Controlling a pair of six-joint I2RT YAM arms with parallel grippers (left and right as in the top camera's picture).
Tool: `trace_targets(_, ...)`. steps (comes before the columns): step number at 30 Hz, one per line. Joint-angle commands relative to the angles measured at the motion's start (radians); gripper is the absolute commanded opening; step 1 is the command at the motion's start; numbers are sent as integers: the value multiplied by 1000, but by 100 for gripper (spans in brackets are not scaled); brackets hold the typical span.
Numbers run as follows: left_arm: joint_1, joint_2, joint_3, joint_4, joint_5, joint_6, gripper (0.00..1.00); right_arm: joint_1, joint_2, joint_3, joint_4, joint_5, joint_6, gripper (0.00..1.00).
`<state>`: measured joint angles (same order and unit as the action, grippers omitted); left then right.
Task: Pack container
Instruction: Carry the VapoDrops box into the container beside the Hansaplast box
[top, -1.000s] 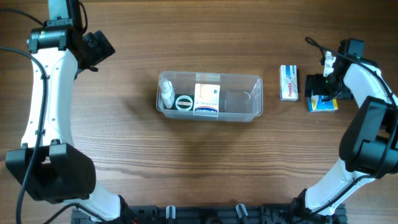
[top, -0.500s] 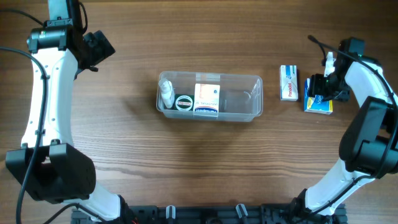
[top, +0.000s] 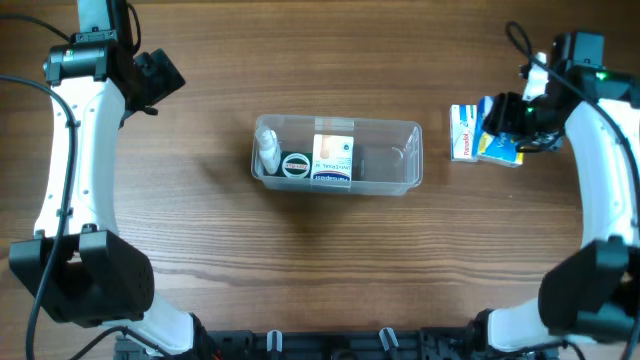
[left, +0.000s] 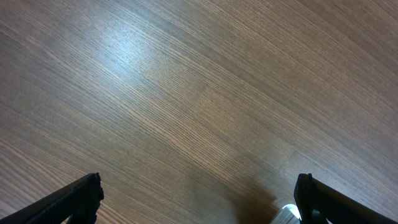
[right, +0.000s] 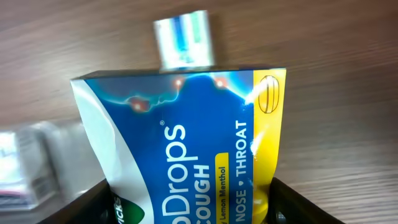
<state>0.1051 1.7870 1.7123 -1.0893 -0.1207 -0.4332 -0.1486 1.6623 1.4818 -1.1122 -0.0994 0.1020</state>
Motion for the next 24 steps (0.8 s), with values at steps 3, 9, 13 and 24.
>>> trace_targets(3,5,-21,10,0,8,-21,100,190,-79,24,-5,-65,151,65)
trace_targets(9,5,-21,10,0,8,-20,100,402,-74,23,34,-54,254,64)
trace_targets(13,5,-21,10,0,8,-20,100,509,-70,15,50,24,327,64)
trace_targets(24,5,-21,10,0,8,-21,100,564,45,15,54,94,373,64)
